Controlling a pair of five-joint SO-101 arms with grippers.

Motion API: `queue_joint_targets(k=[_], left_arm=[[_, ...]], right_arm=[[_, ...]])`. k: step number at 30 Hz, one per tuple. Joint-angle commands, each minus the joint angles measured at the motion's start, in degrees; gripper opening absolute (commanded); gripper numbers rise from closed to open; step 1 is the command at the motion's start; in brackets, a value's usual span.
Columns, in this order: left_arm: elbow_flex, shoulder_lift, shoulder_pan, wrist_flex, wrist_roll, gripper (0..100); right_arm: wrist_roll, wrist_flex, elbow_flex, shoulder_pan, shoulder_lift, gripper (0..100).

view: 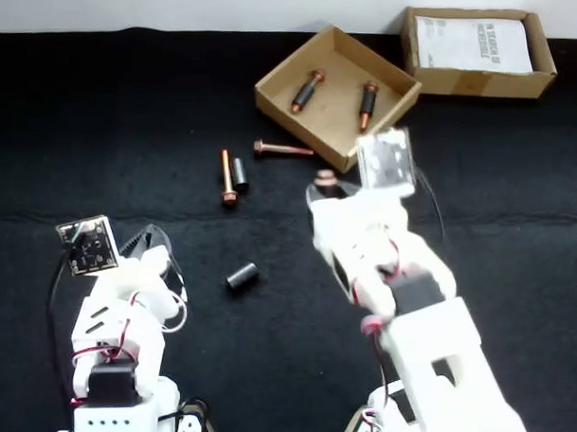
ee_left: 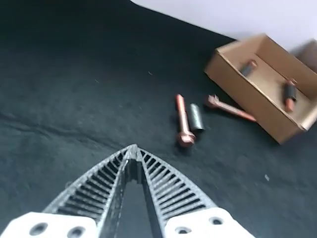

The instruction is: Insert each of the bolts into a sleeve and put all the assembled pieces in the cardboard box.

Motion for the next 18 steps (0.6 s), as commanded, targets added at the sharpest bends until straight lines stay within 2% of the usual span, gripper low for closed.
queue_joint_targets(k=[1, 12, 18], left_arm=[[2.1, -0.7, -2.3, -4.1, -0.2, 1], [5.4, -0.2, -5.4, -6.1, -0.2, 1], [5.4, -0.1, -5.1, 1.5, -0.4, 1]], right_arm=[[0.7, 0.1, -12.5, 2.1, 9.9, 0.8], [0.7, 0.1, -42.1, 10.8, 39.6, 0.8], [0.6, 0.1, -59.6, 13.8, 57.6, 0.8]])
